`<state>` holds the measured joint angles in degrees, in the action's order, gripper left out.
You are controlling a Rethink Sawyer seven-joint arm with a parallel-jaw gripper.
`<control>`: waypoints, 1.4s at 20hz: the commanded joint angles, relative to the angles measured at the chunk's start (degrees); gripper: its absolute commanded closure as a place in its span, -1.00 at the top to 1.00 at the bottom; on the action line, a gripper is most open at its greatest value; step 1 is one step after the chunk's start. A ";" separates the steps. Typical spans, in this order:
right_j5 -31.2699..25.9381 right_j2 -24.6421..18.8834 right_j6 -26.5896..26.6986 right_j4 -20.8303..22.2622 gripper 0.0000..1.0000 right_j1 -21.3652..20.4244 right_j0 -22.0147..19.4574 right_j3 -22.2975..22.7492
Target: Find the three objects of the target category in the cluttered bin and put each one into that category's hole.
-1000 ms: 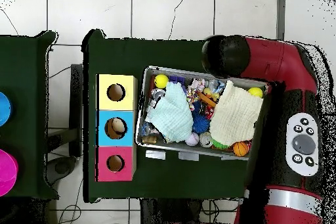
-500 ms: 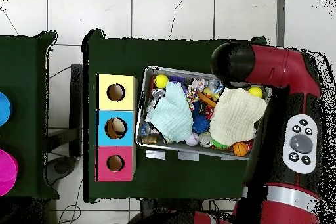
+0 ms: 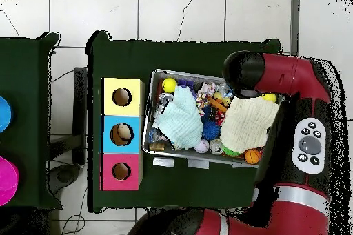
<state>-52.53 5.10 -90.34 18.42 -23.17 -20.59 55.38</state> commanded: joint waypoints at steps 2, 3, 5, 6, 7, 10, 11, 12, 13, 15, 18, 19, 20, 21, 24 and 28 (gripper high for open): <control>0.31 -2.17 -9.72 -2.43 1.00 3.03 -0.68 6.47; 0.99 -2.34 -9.81 -2.65 1.00 3.62 -0.90 6.63; 1.52 -2.53 -10.07 -3.19 1.00 4.83 -1.28 6.67; 0.34 -2.68 -11.04 -4.31 1.00 6.01 -1.76 6.70; -0.29 -2.71 -11.19 -4.78 1.00 6.75 -1.96 6.49; -0.92 -1.21 -13.20 -4.95 1.00 9.08 -1.38 5.10; -0.74 -0.54 -13.81 -4.82 1.00 9.38 -1.00 4.85; -0.43 0.11 -14.98 -4.93 1.00 9.82 -0.65 4.67; -0.19 0.29 -15.25 -5.22 1.00 10.10 -0.61 4.73; 1.79 0.94 -16.63 -5.21 1.00 11.18 -0.27 4.32; 4.41 1.31 -17.38 -5.10 1.00 13.15 -0.09 2.78; 4.95 1.22 -17.02 -5.18 1.00 13.38 -0.17 2.64; 5.50 1.12 -16.67 -5.26 1.00 13.60 -0.25 2.50; 5.88 1.17 -16.32 -5.21 1.00 13.66 -0.21 2.43; 7.22 1.39 -16.41 -5.58 1.00 13.70 0.11 2.86; 7.71 1.78 -16.24 -6.27 1.00 13.90 0.53 2.88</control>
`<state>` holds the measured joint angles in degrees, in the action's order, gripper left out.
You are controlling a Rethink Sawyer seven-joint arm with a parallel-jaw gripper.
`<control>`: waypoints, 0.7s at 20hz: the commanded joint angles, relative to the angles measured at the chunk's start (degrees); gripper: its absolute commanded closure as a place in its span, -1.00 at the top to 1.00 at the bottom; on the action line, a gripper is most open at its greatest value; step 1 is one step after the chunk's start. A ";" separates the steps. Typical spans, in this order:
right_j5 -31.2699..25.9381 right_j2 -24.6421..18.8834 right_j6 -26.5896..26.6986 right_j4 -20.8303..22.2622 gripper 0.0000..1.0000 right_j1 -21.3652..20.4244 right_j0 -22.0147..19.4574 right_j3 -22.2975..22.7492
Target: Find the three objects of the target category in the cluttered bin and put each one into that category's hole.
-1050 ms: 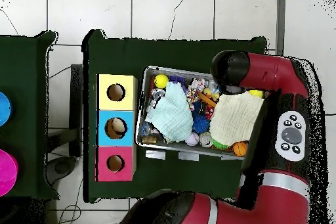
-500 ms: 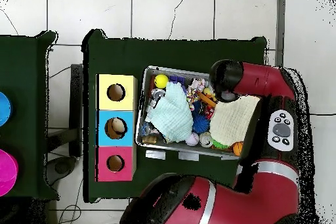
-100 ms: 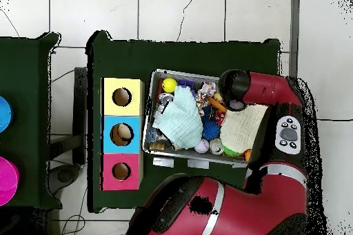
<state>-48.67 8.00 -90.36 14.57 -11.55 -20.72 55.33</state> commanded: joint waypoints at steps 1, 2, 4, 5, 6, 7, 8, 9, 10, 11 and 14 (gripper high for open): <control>3.99 -1.05 -16.16 -2.60 -1.00 2.24 0.73 3.07; 3.23 -1.16 -15.85 -2.77 -1.00 2.77 0.78 2.09; 2.53 -0.86 -16.02 -3.06 -1.00 3.06 1.18 1.48; 2.38 -0.69 -16.09 -3.21 -1.00 3.03 1.37 1.50; 2.11 -0.29 -16.54 -3.35 -1.00 3.07 1.68 1.44; 1.85 0.01 -16.84 -3.57 -1.00 2.72 1.96 1.79; 1.94 0.36 -17.15 -3.65 -1.00 2.42 2.30 1.68; 1.60 0.76 -17.38 -3.83 -1.00 2.01 2.63 1.85; 1.04 1.25 -17.19 -3.83 -1.00 1.31 3.14 2.06; 0.49 1.71 -17.05 -3.95 -1.00 0.69 3.54 2.14; -3.23 3.15 -15.25 -4.44 -1.00 -4.14 5.71 2.64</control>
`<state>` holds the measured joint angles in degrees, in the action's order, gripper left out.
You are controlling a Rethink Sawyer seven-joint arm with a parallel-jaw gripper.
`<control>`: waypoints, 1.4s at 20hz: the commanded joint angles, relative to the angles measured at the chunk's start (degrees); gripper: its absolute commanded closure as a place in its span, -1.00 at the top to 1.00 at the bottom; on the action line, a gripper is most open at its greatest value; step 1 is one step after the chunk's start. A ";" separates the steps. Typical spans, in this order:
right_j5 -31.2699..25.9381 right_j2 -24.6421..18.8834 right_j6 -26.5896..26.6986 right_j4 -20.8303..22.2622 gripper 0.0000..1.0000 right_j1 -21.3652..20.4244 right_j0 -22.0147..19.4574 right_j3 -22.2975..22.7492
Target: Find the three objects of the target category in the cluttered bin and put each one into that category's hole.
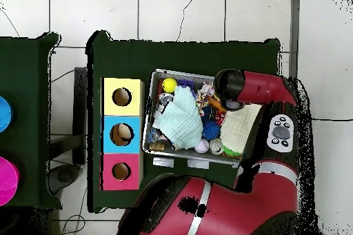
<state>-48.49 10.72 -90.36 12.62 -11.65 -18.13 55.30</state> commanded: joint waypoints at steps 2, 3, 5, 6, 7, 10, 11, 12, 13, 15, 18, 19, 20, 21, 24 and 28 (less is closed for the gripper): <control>-4.14 -0.03 -13.82 -3.46 -1.00 -6.98 3.84 2.73; -3.08 -0.22 -13.43 -3.71 -1.00 -8.24 4.13 2.78; -1.65 -0.25 -12.72 -3.90 -1.00 -10.24 4.78 2.65; -1.82 0.12 -12.59 -3.83 -1.00 -11.09 5.30 2.45; -1.98 0.48 -12.46 -3.77 -1.00 -11.94 5.82 2.25; -4.92 0.91 -12.16 -4.55 -1.00 -13.61 6.85 1.84; -5.76 1.03 -12.22 -4.85 -1.00 -13.98 7.07 1.97; -6.34 0.90 -12.30 -5.44 -1.00 -14.49 7.22 2.70; -6.91 0.77 -12.38 -6.03 -1.00 -15.00 7.36 3.44; -8.40 0.10 -13.52 -8.13 -1.00 -15.49 7.64 5.17; -11.83 0.54 -16.56 -10.98 -1.00 -16.26 8.93 7.77; -12.38 1.01 -17.31 -11.59 -1.00 -16.67 9.48 8.45; -12.91 1.56 -18.19 -12.23 -1.00 -16.89 10.05 9.07; -13.44 2.11 -19.06 -12.86 -1.00 -17.10 10.61 9.70; -13.91 3.33 -20.48 -14.43 -1.00 -17.36 11.43 11.53; -13.17 4.75 -21.22 -15.47 -1.00 -17.27 11.99 13.79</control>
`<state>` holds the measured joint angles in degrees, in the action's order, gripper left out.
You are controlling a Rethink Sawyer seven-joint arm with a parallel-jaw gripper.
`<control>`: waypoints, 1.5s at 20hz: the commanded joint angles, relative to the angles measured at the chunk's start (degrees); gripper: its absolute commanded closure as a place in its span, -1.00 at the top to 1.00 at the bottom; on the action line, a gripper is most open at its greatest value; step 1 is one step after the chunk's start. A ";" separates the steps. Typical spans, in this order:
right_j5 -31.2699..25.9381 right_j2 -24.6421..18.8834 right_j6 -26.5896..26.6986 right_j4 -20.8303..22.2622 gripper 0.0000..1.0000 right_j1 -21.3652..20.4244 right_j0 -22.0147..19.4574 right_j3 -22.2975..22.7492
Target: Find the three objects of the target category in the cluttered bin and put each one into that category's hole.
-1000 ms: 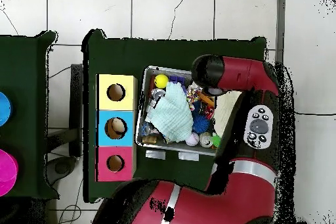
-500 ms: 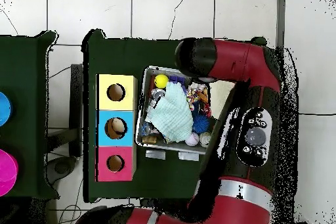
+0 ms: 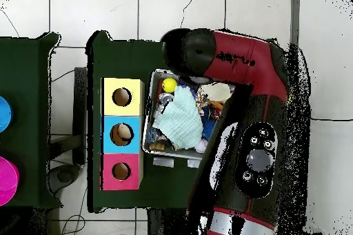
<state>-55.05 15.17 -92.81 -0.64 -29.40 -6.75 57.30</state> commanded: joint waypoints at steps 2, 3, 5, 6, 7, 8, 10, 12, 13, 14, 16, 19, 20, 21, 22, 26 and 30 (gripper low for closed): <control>-6.44 0.83 -18.76 -2.56 -1.00 0.48 0.73 12.81; -5.77 1.02 -18.72 -2.56 -1.00 0.37 0.74 13.44; -4.74 1.63 -18.87 -2.33 -1.00 0.22 0.91 14.39; -4.39 2.06 -19.08 -2.09 -1.00 0.18 1.08 14.70; -4.24 2.46 -19.30 -1.93 -1.00 0.05 1.26 14.90; -4.05 3.16 -19.80 -1.61 -1.00 -0.21 1.59 15.40; -4.44 4.26 -20.56 -1.29 -1.00 -0.81 2.21 16.00; -4.90 5.67 -21.71 -0.93 -1.00 -1.58 3.09 16.80; -5.08 6.53 -22.06 -0.71 -1.00 -1.99 3.50 17.11; -5.27 7.39 -22.42 -0.49 -1.00 -2.39 3.91 17.42; -6.74 9.55 -23.14 0.05 -1.00 -2.91 4.91 17.02; -8.72 12.02 -23.50 0.30 -1.00 -3.41 6.20 16.86; -9.05 12.47 -23.23 0.21 -1.00 -3.62 6.40 17.02; -9.38 12.92 -22.95 0.13 -1.00 -3.83 6.60 17.18; -9.57 12.94 -22.38 -0.11 -1.00 -3.93 6.42 17.37; -7.62 11.25 -20.63 -1.39 -1.00 -2.37 5.55 17.83; 1.17 4.55 -16.44 -4.67 -1.00 -0.97 2.20 20.49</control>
<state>-56.37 26.95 -100.09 -2.70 -33.43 -1.62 68.38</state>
